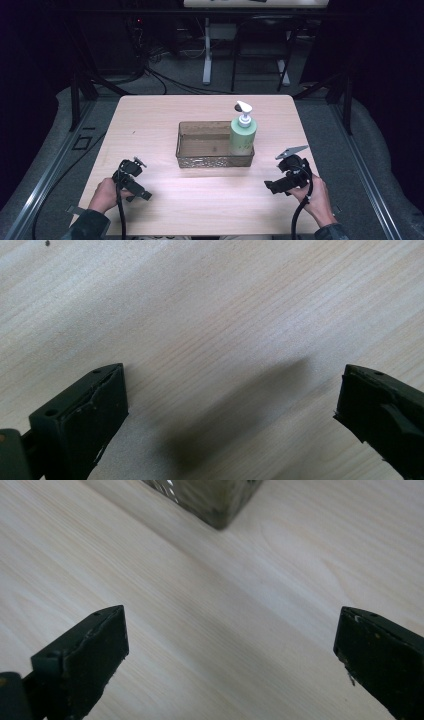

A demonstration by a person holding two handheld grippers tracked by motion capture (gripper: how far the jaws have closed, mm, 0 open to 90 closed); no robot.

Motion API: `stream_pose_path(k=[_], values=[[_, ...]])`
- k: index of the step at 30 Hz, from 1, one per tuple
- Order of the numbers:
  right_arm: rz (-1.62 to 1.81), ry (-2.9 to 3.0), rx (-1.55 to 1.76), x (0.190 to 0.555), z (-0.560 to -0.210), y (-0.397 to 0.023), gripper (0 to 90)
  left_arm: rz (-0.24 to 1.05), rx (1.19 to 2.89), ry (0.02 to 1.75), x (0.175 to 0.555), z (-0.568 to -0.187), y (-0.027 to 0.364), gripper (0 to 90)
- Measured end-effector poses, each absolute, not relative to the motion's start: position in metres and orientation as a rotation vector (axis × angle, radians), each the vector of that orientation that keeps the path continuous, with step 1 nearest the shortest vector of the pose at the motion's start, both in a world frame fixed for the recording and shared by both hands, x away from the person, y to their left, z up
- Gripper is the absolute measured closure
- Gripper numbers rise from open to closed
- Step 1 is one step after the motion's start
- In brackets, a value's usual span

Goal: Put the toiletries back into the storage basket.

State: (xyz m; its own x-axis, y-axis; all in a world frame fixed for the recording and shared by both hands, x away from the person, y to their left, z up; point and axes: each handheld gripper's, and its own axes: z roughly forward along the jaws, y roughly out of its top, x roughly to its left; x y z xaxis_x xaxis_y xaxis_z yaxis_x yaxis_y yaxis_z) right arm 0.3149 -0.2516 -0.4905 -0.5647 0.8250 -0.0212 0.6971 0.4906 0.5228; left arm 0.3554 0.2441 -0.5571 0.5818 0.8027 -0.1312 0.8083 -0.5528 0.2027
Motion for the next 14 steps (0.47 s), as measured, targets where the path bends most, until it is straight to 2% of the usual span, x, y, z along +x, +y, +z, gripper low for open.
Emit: stream_pose_path(k=[14], values=[[0.608,2.478,1.347,0.318,-0.508,-0.272,0.0,-0.039,2.573,1.335,0.356,-0.558,0.246,0.1]])
